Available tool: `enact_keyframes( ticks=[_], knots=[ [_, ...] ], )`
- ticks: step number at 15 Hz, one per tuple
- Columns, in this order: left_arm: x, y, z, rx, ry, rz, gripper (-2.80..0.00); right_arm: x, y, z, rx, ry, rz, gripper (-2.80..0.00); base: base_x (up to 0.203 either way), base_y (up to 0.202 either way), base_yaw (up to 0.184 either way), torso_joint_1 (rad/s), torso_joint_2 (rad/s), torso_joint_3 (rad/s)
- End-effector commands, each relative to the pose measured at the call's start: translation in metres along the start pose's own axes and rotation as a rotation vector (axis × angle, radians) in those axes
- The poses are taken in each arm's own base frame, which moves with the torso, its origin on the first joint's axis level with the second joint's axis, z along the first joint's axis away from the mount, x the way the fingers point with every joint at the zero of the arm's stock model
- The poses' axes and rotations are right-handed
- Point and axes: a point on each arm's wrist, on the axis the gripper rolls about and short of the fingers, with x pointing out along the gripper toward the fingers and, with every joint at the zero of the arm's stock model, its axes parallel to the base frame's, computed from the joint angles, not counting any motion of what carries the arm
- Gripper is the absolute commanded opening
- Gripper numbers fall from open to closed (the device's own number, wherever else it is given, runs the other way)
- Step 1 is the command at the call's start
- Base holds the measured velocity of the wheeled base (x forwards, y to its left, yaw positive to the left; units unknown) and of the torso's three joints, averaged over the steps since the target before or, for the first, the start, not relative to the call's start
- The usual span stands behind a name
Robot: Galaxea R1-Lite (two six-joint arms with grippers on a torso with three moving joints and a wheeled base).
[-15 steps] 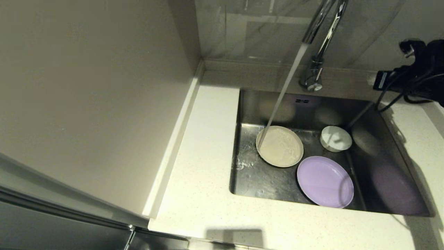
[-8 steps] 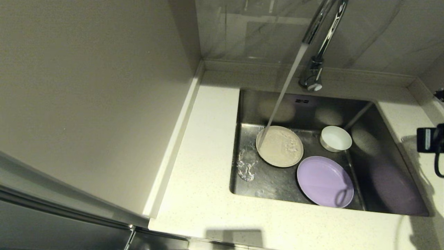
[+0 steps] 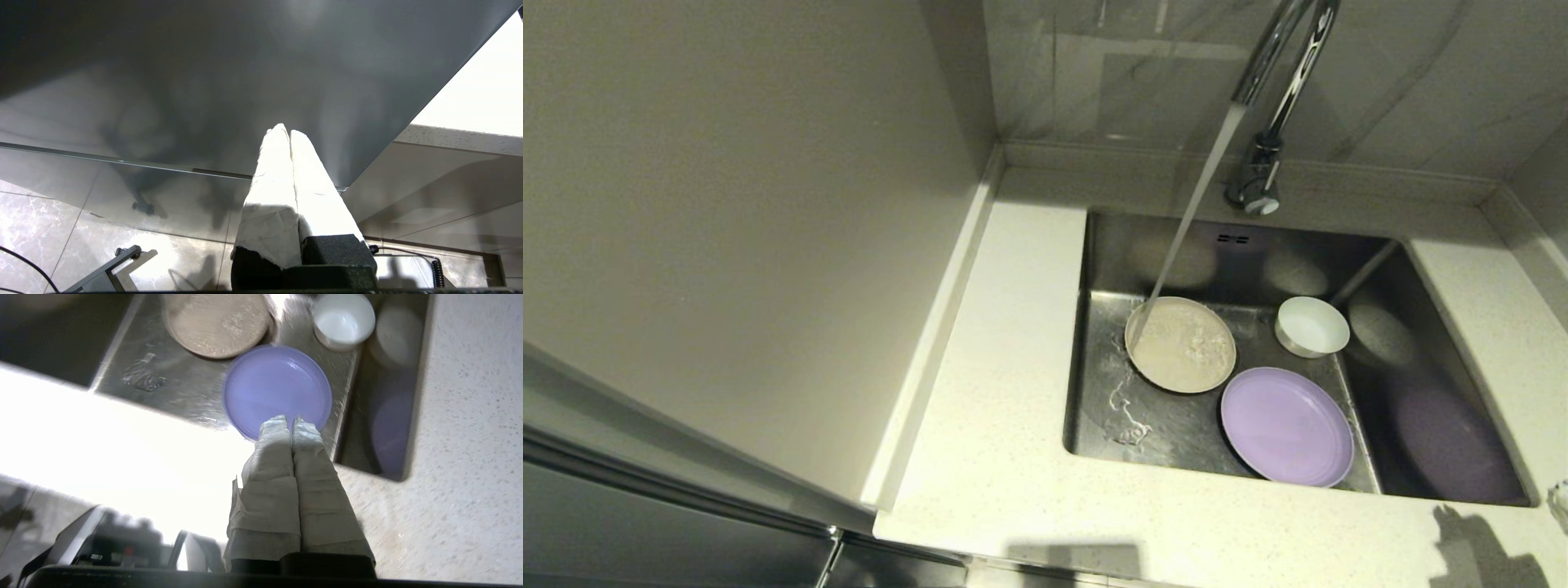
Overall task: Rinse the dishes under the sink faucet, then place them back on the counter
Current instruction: Wait for the water to rinse the bowl
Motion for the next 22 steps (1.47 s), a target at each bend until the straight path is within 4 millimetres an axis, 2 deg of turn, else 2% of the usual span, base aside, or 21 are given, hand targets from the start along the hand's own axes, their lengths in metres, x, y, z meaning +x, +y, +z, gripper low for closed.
enact_keyframes(
  ticks=[1, 5, 7, 14, 22],
  knots=[
    [0.000, 0.000, 0.000, 0.000, -0.003, 0.001, -2.80, -0.037, 0.011, -0.034, -0.034, -0.169, 0.031, -2.80, 0.000, 0.000, 0.000, 0.000, 0.00, 0.000],
    [0.000, 0.000, 0.000, 0.001, -0.003, 0.001, -2.80, -0.054, 0.014, -0.077, -0.022, -0.139, -0.004, -2.80, 0.000, 0.000, 0.000, 0.000, 0.00, 0.000],
    [0.000, 0.000, 0.000, -0.001, -0.003, 0.001, -2.80, -0.059, 0.015, -0.086, -0.012, -0.163, -0.022, -2.80, 0.000, 0.000, 0.000, 0.000, 0.00, 0.000],
    [0.000, 0.000, 0.000, -0.001, -0.003, 0.001, -2.80, -0.060, 0.015, -0.090, 0.064, -0.159, -0.028, -2.80, 0.000, 0.000, 0.000, 0.000, 0.00, 0.000],
    [0.000, 0.000, 0.000, -0.001, -0.003, 0.001, -2.80, -0.060, 0.015, -0.090, 0.064, -0.159, -0.028, -2.80, 0.000, 0.000, 0.000, 0.000, 0.00, 0.000]
  ],
)
